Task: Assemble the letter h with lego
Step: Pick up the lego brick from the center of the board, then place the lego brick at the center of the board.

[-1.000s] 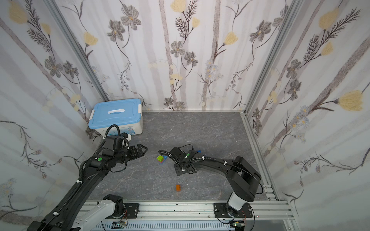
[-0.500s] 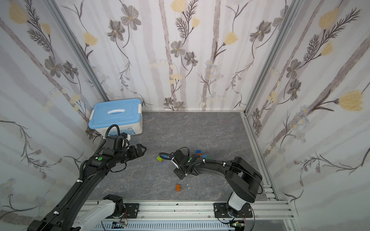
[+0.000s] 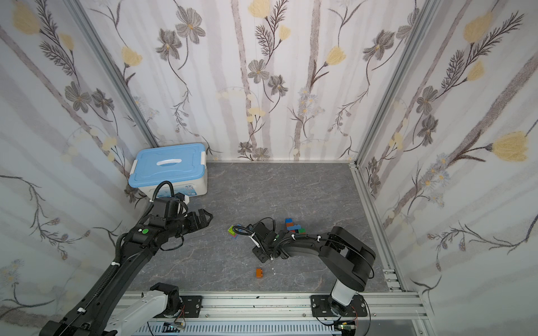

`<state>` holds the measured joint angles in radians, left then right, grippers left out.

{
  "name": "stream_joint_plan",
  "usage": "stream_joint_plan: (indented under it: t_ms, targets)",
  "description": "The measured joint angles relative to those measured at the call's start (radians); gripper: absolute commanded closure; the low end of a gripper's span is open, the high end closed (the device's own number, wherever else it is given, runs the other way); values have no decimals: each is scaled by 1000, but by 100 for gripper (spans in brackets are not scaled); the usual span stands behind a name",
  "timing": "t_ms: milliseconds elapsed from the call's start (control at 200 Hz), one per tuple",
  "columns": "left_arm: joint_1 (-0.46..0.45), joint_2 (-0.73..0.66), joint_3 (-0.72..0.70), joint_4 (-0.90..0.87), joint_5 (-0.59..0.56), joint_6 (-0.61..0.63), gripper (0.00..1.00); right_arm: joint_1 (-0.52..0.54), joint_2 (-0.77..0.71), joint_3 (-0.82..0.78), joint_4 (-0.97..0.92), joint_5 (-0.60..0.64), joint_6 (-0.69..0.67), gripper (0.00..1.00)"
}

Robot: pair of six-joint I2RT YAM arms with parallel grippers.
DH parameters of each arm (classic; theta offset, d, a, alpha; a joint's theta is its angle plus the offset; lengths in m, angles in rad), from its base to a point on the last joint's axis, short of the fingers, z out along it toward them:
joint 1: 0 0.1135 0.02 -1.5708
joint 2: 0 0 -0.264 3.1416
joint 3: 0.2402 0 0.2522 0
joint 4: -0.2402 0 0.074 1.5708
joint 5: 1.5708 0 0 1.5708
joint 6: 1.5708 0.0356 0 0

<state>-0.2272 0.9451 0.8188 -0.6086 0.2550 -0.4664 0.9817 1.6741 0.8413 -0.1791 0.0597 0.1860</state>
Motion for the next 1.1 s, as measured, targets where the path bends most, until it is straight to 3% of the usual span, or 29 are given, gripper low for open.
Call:
stream_joint_plan:
  t_ms: [365,629,809,1099]
  targets:
    - [0,1,0,0,0,11,0,1,5,-19,82,22,26,73]
    - [0,1,0,0,1,14,0,0,-8,197,-354,-34,25,74]
    - [0,13,1,3,5,19,0,-4,5,228,-666,-90,14,75]
    - [1,21,17,2,3,41,0,-9,163,291,-781,-62,14,74]
